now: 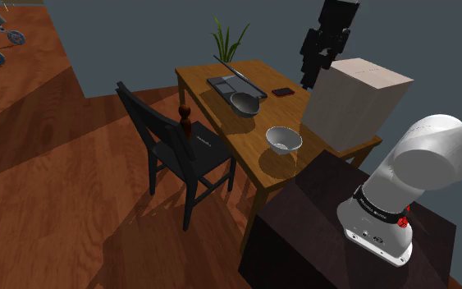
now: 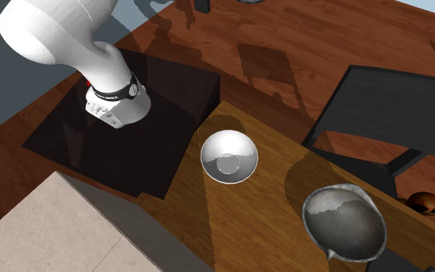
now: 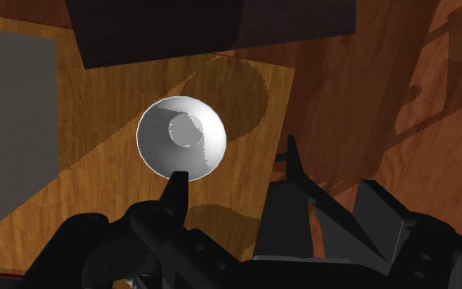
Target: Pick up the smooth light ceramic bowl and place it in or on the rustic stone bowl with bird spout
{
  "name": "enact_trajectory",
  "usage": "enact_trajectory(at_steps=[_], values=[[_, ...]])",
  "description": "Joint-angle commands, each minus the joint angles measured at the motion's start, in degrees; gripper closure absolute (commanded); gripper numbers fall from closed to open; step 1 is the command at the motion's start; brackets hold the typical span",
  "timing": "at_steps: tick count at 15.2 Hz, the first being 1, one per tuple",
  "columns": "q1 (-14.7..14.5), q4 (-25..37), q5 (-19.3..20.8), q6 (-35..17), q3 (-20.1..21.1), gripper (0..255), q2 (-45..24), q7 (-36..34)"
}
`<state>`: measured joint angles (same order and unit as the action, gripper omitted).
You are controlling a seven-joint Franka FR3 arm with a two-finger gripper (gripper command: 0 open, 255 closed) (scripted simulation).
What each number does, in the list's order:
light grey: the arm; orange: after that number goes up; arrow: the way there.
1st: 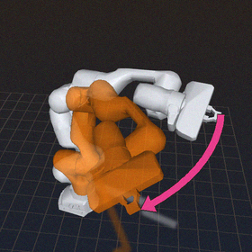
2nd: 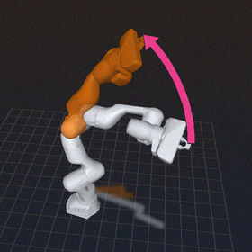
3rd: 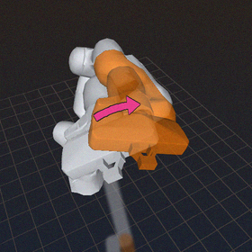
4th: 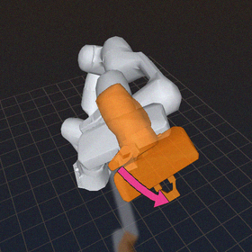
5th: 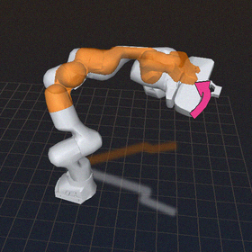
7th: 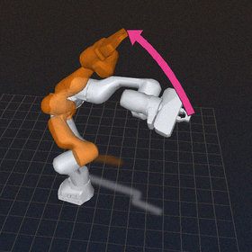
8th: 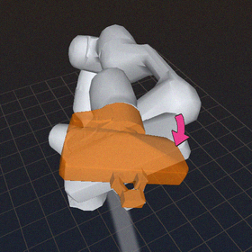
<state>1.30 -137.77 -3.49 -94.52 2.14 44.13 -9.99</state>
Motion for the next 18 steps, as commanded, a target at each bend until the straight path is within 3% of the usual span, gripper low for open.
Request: enact_trajectory(at_steps=[1, 10, 18], values=[[0.0, 0.0, 0.0, 0.0, 0.0, 0, 0.0, 0.0], [2.7, -14.2, 4.2, -17.2, -6.4, 0, -1.4, 8.4], [5.3, -21.3, 7.6, -35.6, -13.3, 0, -11.1, 16.5]])
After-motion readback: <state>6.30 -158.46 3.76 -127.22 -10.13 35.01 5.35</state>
